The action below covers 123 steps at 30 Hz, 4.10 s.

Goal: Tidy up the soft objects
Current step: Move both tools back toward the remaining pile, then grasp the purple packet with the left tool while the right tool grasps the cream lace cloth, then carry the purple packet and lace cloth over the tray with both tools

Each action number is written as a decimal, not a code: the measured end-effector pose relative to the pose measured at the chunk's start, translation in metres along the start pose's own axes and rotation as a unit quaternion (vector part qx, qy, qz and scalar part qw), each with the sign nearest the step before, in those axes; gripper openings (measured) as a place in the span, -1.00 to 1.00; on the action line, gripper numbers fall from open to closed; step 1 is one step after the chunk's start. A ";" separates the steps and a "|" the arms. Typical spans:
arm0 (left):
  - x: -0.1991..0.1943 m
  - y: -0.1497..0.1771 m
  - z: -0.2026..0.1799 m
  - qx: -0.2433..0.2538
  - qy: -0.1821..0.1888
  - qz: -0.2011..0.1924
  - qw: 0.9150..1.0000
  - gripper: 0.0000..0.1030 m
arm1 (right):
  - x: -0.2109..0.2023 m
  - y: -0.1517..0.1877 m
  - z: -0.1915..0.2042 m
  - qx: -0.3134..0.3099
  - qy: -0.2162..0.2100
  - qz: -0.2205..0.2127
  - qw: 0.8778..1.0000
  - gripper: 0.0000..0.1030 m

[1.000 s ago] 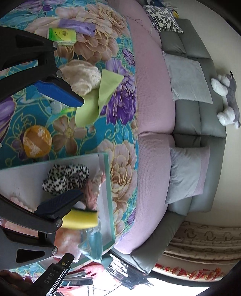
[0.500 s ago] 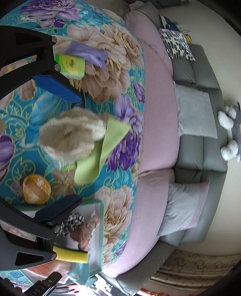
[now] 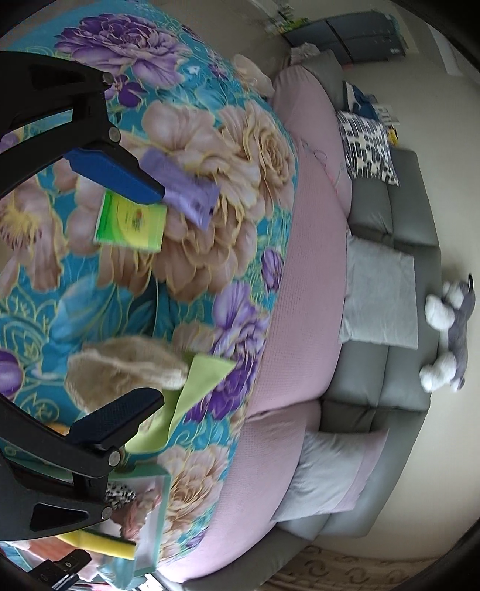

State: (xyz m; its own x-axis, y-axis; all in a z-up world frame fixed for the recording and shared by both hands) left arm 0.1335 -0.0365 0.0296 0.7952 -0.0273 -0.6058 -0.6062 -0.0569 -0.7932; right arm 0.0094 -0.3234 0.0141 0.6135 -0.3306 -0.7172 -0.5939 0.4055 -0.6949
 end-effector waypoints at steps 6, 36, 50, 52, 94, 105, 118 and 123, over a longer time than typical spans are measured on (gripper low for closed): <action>-0.004 -0.005 0.036 -0.024 -0.022 -0.009 0.999 0.94 | -0.002 0.004 0.035 -0.018 -0.059 -0.004 0.998 0.63; 0.070 0.008 0.121 -0.049 -0.067 0.054 0.995 0.94 | 0.009 0.033 0.192 -0.093 -0.227 -0.017 0.969 0.26; 0.106 0.021 0.130 -0.061 -0.039 0.083 0.994 0.56 | 0.022 0.036 0.197 -0.084 -0.224 0.001 0.971 -0.78; 0.108 0.022 0.129 -0.067 -0.030 0.087 0.994 0.35 | 0.023 0.037 0.198 -0.084 -0.226 0.003 0.971 -0.79; -0.011 -0.027 0.064 -0.067 0.009 -0.023 0.997 -0.15 | -0.070 -0.017 0.116 0.027 -0.334 -0.120 0.935 -0.90; -0.028 -0.027 -0.002 -0.009 0.075 -0.028 0.997 -0.15 | -0.072 -0.029 0.038 0.092 -0.242 -0.163 0.952 -0.90; -0.045 0.009 -0.117 0.094 0.201 0.014 0.975 -0.15 | -0.065 -0.029 -0.055 0.133 -0.091 -0.151 0.975 -0.90; -0.048 0.032 -0.154 0.137 0.226 0.034 0.964 -0.15 | -0.055 -0.026 -0.067 0.130 -0.066 -0.131 0.981 -0.90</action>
State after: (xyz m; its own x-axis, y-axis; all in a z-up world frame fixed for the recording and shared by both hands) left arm 0.0777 -0.1911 0.0432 0.6408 -0.4571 -0.6168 -0.5884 0.2237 -0.7770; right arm -0.0438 -0.3727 0.0682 0.7994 -0.3468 -0.4905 -0.2640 0.5306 -0.8055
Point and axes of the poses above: each gripper's, at about its wrist camera, not at the fingertips, and x roughly the way its jaws point, z to its left, y to its underside, the point moved 3 cm from there along x, roughly the way its jaws point, and after that the axes turned 7 degrees about -z, right-handed, at the moved point
